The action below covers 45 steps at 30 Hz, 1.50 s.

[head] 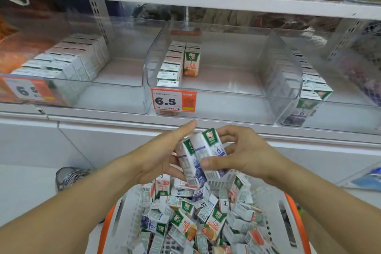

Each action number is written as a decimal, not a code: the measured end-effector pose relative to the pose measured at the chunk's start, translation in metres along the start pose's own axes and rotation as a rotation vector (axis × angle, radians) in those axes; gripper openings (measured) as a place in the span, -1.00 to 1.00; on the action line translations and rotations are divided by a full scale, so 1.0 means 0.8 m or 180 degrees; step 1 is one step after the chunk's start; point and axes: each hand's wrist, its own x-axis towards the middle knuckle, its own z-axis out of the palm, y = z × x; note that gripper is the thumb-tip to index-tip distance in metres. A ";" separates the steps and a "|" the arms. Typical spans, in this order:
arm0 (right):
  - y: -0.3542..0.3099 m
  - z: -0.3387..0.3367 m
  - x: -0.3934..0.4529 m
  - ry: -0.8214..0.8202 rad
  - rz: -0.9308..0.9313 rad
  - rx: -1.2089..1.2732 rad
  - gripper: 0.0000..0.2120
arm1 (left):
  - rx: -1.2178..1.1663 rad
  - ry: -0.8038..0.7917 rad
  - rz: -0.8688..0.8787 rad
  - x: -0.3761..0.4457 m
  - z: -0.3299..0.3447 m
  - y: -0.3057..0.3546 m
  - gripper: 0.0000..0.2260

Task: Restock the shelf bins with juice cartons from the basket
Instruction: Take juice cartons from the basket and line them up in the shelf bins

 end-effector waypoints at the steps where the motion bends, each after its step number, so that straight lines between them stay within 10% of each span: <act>1: 0.001 0.005 -0.002 0.0092 -0.0119 -0.0289 -0.40 | 0.0019 -0.0083 -0.0030 -0.001 0.002 0.000 -0.47; 10: 0.001 -0.007 -0.021 -0.0667 0.0181 -0.0085 -0.42 | 0.0524 -0.0360 -0.0071 -0.001 0.004 -0.008 -0.73; 16: 0.014 -0.013 -0.032 -0.1568 0.0102 0.0274 -0.32 | 0.0706 -0.0390 -0.0254 -0.010 0.027 -0.001 -0.38; 25: 0.042 -0.070 -0.066 -0.1002 -0.0167 0.1318 -0.57 | 0.1185 0.0219 0.0047 0.000 0.109 0.064 -0.24; 30: 0.069 -0.138 -0.098 -0.0401 -0.0643 0.2032 -0.41 | 0.1503 0.0316 0.0761 0.020 0.181 0.121 -0.20; 35: 0.071 -0.229 -0.105 0.0907 -0.1376 0.2335 -0.01 | 0.1792 0.1306 0.2181 0.082 0.199 0.165 -0.63; 40: 0.053 -0.328 -0.088 0.2699 -0.1648 0.0774 -0.24 | 0.3502 0.1327 0.2221 0.157 0.200 0.162 -0.03; 45: 0.061 -0.418 -0.007 0.2607 -0.1078 -0.1082 -0.24 | 0.3673 0.1287 0.2342 0.197 0.203 0.148 0.06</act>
